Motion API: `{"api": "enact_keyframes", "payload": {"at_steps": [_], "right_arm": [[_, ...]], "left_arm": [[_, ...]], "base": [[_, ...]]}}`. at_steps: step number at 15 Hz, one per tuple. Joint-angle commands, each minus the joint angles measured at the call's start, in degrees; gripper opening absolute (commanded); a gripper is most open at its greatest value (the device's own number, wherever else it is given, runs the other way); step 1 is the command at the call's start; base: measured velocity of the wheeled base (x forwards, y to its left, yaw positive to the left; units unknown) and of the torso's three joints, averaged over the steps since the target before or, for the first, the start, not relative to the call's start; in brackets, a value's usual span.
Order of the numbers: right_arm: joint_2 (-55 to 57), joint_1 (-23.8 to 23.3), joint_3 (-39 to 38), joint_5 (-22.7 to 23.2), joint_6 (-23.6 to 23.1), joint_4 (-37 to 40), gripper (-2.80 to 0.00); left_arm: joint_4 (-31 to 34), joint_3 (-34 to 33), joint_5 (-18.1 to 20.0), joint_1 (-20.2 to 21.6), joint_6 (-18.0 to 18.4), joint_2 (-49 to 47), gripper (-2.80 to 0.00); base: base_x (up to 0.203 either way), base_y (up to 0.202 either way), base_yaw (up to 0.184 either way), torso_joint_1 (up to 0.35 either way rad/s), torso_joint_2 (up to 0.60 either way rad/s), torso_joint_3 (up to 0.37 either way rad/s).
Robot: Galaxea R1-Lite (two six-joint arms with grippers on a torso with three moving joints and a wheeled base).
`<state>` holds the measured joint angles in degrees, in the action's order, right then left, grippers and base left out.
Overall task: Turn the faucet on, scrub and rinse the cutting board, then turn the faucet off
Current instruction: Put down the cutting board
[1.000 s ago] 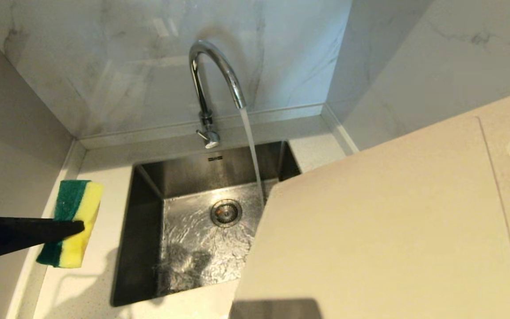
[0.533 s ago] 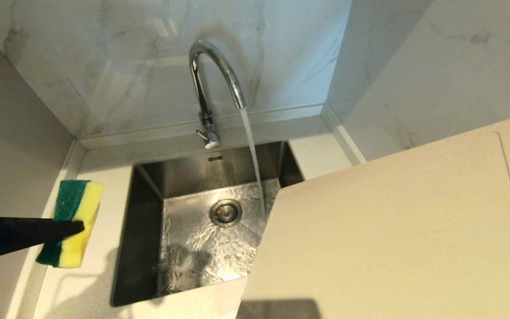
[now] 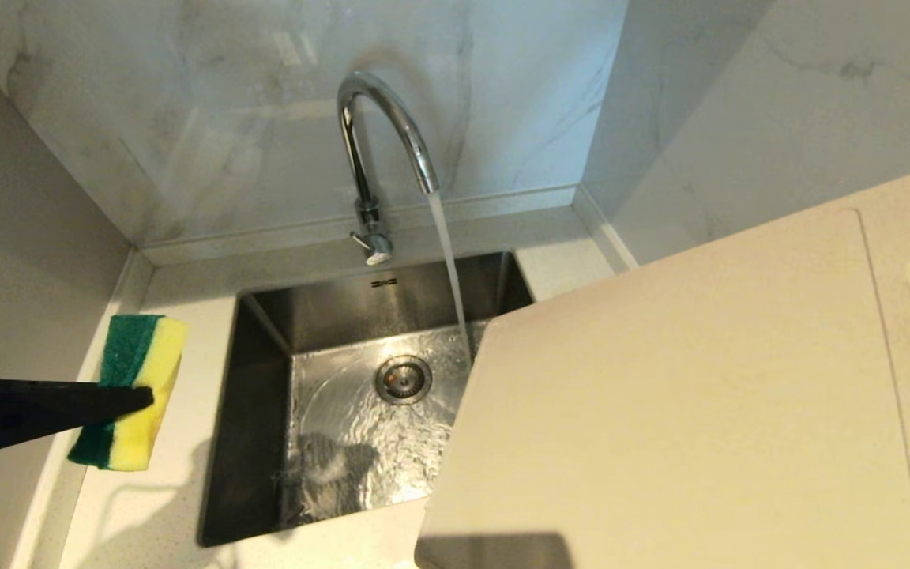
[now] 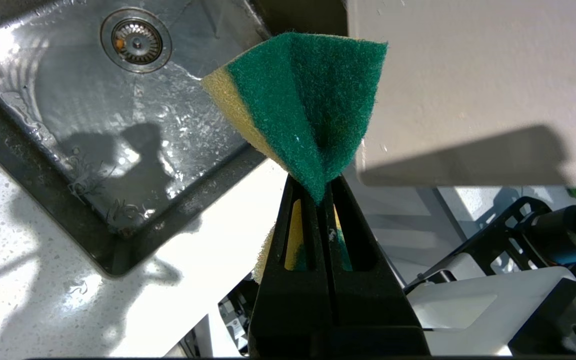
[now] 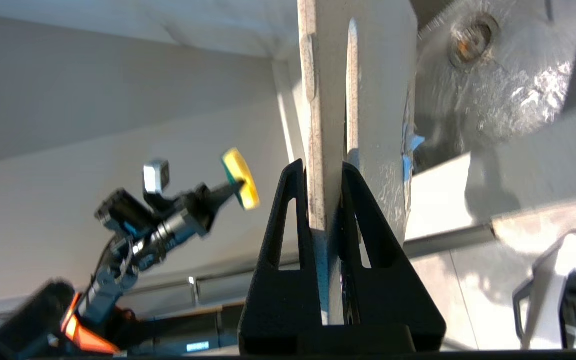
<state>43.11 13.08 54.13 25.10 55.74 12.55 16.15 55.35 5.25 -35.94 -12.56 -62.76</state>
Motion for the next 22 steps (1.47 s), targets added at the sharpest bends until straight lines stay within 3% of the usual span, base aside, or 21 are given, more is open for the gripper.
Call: {"api": "enact_keyframes", "payload": {"at_steps": [1, 6, 17, 22], "right_arm": [[6.44, 0.02, -0.35, 0.14, 0.36, -5.01, -2.8], [16.48, 0.02, -5.15, 0.54, 1.42, -20.03, -2.8], [17.25, -0.16, -6.09, -0.1, -1.75, -20.14, -2.8], [18.65, -0.34, -7.87, -2.54, -11.24, -19.85, -2.8]], "left_arm": [[0.11, 0.11, -0.07, -0.01, -0.1, -0.17, -2.8], [0.02, 0.13, -0.07, -0.01, -0.01, -0.79, -2.8], [-0.16, -0.06, -1.29, -0.01, -0.01, -0.88, -2.8], [-0.24, -0.34, -2.42, -0.01, -0.01, -0.79, -2.8]], "base": [[0.0, 0.0, 0.0, 0.0, 0.0, 0.0], [0.0, 0.0, 0.0, 0.0, 0.0, 0.0], [0.0, 0.0, 0.0, 0.0, 0.0, 0.0], [0.0, 0.0, 0.0, 0.0, 0.0, 0.0]]}}
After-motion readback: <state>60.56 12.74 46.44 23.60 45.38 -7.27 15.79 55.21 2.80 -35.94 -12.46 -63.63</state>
